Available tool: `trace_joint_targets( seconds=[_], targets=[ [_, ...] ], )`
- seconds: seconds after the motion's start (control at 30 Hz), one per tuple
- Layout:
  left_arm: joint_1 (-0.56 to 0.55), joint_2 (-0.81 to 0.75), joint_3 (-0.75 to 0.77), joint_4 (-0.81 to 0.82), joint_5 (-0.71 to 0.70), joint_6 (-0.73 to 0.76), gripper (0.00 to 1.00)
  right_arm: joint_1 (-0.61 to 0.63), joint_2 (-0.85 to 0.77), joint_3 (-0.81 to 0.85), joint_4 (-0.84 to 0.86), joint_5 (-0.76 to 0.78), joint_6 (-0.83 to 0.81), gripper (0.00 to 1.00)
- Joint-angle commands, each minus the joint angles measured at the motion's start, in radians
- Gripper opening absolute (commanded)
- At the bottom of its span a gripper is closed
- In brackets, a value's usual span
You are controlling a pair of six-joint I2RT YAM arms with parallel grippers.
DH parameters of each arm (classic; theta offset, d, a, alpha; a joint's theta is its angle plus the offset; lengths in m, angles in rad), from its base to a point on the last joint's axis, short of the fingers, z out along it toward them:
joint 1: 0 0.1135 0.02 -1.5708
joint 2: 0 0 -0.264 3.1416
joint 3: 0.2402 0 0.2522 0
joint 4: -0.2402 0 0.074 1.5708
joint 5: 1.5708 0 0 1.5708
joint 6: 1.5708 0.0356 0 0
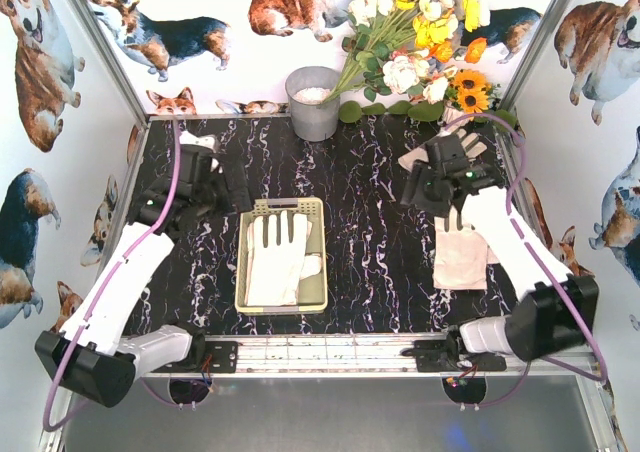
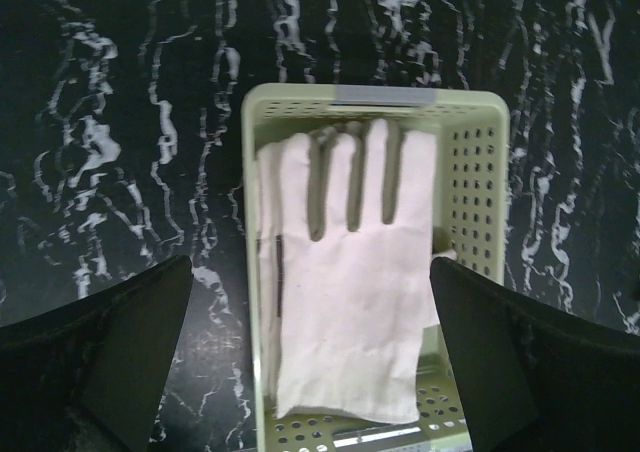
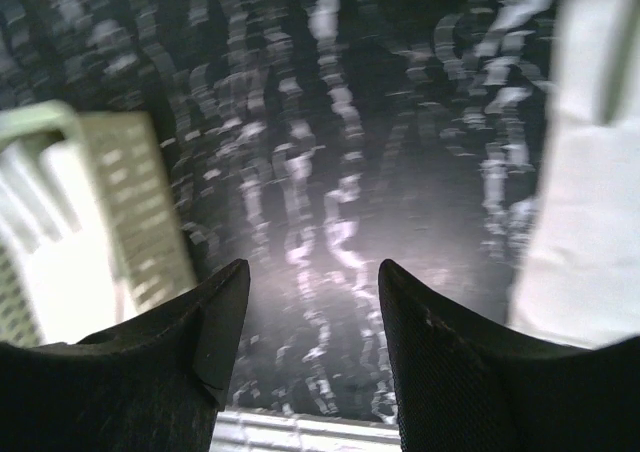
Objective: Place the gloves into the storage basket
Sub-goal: Move the glove to the center of the board.
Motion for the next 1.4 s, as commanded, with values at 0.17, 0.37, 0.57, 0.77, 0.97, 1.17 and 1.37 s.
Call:
trace_joint_targets(
  seconds=[0.17, 0.37, 0.57, 0.77, 0.97, 1.17, 1.37],
  targets=[
    [0.105, -0.036, -0.031, -0.054, -0.032, 0.016, 0.99, -0.244, 0.189, -0.002, 0.195, 0.098, 0.034, 0.58],
    [0.116, -0.041, -0.045, -0.056, -0.074, -0.023, 1.0, -0.331, 0.301, -0.007, 0.443, 0.107, 0.115, 0.6],
    [0.12, -0.068, -0.075, -0.068, -0.102, -0.069, 1.0, -0.403, 0.441, 0.09, 0.506, 0.096, 0.13, 0.62],
    [0.121, -0.085, -0.094, -0.104, -0.112, -0.108, 1.0, -0.446, 0.576, 0.206, 0.539, 0.083, 0.128, 0.63],
    [0.121, -0.087, -0.088, -0.13, -0.117, -0.124, 1.0, -0.472, 0.675, 0.271, 0.586, 0.039, 0.174, 0.63],
    [0.121, -0.077, -0.07, -0.165, -0.12, -0.13, 1.0, -0.502, 0.745, 0.275, 0.712, -0.015, 0.271, 0.63],
    [0.121, -0.089, -0.061, -0.173, -0.131, -0.135, 1.0, -0.509, 0.816, 0.331, 0.71, -0.057, 0.298, 0.61]
  ],
)
